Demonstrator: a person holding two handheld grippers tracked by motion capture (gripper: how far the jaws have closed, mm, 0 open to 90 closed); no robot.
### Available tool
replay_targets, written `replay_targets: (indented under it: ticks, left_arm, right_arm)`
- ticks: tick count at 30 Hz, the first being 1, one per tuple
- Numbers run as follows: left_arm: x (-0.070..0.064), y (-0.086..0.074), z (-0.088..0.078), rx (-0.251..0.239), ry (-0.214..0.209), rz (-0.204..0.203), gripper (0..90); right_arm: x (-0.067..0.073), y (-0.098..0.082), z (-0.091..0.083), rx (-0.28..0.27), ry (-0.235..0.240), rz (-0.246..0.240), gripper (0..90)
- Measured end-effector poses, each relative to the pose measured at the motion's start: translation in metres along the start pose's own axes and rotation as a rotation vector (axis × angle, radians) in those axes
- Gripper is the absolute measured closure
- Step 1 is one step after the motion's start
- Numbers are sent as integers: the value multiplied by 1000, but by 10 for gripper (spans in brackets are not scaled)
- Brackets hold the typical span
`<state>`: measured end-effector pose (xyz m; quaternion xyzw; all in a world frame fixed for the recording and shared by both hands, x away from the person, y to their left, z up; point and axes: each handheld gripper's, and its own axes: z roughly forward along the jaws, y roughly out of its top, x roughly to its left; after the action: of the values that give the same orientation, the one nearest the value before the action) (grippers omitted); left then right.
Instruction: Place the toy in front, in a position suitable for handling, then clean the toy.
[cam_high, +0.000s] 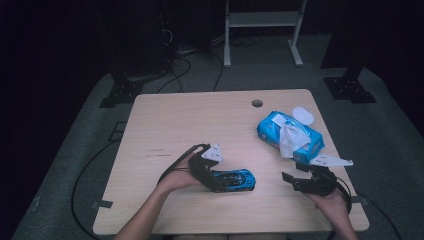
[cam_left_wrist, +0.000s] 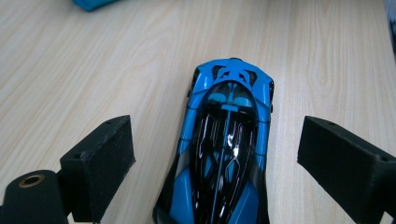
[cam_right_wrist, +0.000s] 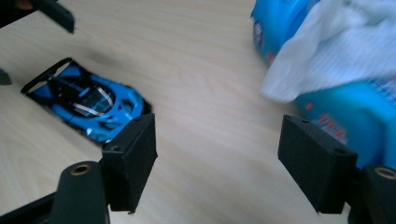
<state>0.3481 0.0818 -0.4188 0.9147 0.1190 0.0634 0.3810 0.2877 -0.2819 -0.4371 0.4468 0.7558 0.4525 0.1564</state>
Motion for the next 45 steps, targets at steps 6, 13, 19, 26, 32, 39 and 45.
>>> replay_targets:
  ticks: [6, 13, 19, 26, 32, 39, 45]
  left_arm:
    - [-2, -23, -15, -52, 80, -26, 103]
    - [-4, -34, -21, -123, 101, -46, 103]
    - [-5, -35, -21, -126, 103, -26, 102]
    - [-6, -38, -24, -140, 110, -30, 99]
    - [-9, -39, -21, -136, 112, -29, 93]
    - [-12, -39, -19, -135, 104, -18, 93]
    - [-9, -43, -21, -147, 118, -25, 93]
  right_arm:
    - [-14, 27, -6, 7, -37, -19, 271]
    - [-25, 61, -1, 35, -92, -54, 272]
    - [-28, 81, 13, 65, -119, -90, 288]
    - [-31, 101, 30, 106, -168, -119, 311]
    - [-35, 107, 43, 171, -228, -130, 338]
    - [-37, 104, 61, 241, -260, -116, 362]
    - [-42, 97, 75, 267, -312, -74, 653]
